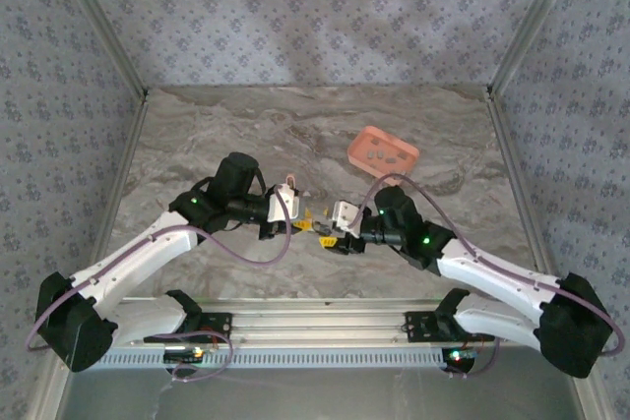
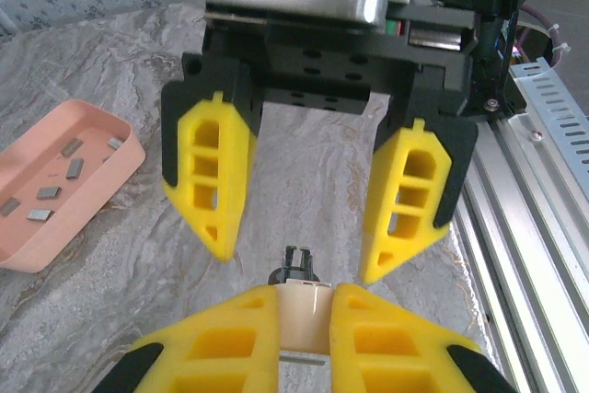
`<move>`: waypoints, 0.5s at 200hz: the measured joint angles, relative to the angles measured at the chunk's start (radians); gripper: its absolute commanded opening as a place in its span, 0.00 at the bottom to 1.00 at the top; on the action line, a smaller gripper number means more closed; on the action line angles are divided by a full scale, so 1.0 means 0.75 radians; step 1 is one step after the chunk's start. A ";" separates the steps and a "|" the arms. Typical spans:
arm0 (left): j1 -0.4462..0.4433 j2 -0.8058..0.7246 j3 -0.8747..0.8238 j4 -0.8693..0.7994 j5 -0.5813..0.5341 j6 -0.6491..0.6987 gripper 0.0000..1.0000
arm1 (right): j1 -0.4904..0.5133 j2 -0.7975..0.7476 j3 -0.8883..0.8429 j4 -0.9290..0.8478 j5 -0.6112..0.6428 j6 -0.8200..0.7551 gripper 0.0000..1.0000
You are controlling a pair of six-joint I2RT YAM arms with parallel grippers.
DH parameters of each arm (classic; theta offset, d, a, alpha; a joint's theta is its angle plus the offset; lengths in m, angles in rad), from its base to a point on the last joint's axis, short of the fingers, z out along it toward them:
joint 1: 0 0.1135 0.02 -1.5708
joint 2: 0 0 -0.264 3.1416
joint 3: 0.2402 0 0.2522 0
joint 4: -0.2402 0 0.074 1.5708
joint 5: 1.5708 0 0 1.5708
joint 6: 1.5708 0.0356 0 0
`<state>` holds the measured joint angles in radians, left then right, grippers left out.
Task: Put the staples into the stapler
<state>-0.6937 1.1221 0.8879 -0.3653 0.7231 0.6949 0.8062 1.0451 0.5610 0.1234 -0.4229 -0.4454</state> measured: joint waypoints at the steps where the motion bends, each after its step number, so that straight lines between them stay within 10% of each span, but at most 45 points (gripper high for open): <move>1: 0.000 0.000 0.000 0.001 0.001 0.000 0.14 | 0.002 0.004 0.003 -0.001 -0.001 0.000 0.61; 67: 0.000 0.008 0.000 0.003 0.040 -0.001 0.14 | 0.037 0.115 0.044 0.062 -0.035 -0.011 0.56; 100: 0.000 0.008 0.000 0.019 0.053 -0.009 0.15 | 0.037 0.141 0.046 0.076 -0.063 -0.017 0.36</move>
<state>-0.6937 1.1278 0.8879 -0.3511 0.7631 0.6880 0.8337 1.1507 0.5957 0.1806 -0.4698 -0.4583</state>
